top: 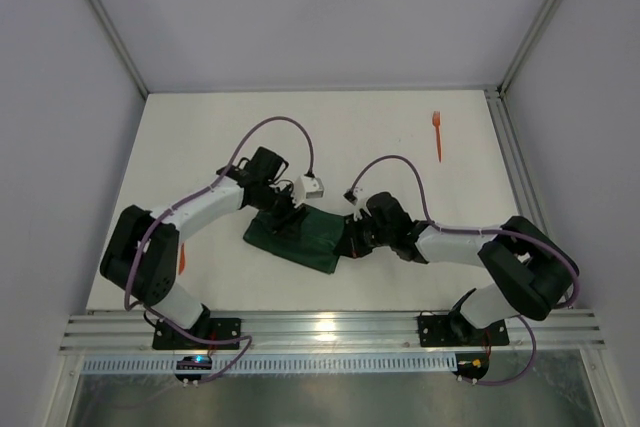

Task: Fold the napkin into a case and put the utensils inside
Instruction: Smooth out the 2/3-rectangle-folded napkin at the center of the board.

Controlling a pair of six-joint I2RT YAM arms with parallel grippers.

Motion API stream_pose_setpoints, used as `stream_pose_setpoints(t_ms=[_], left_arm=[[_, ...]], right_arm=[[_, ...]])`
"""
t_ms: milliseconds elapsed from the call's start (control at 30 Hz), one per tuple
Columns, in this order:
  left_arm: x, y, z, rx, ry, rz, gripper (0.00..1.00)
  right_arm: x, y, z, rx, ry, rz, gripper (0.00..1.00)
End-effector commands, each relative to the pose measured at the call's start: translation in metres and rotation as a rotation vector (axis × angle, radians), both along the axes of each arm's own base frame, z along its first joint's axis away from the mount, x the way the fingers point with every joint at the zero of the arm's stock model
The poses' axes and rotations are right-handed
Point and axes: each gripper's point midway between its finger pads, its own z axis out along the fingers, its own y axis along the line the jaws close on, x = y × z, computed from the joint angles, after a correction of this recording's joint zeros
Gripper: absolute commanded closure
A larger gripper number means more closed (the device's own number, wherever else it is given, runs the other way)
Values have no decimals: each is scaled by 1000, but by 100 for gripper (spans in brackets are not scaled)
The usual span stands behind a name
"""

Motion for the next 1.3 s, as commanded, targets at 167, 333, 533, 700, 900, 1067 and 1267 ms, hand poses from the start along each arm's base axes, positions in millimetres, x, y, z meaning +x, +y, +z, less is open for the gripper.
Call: stream_pose_setpoints(t_ms=[167, 333, 533, 700, 900, 1067, 1267], left_arm=[[-1, -37, -17, -9, -146, -117, 41], [3, -52, -16, 9, -228, -162, 43], [12, -52, -34, 108, -240, -187, 53], [11, -53, -47, 172, -239, -218, 46], [12, -55, -51, 191, -223, -206, 72], [6, -55, -51, 190, -194, -215, 91], [1, -57, -47, 167, -182, -208, 99]], right_arm=[[4, 10, 8, 65, 10, 48, 94], [1, 11, 5, 85, 32, 47, 94], [0, 11, 7, 139, 58, 27, 94], [-2, 12, 5, 154, 62, 32, 93], [-3, 13, 5, 157, 62, 45, 84], [-2, 7, 11, 135, 44, 35, 71], [9, -14, 26, 104, -2, -46, 61]])
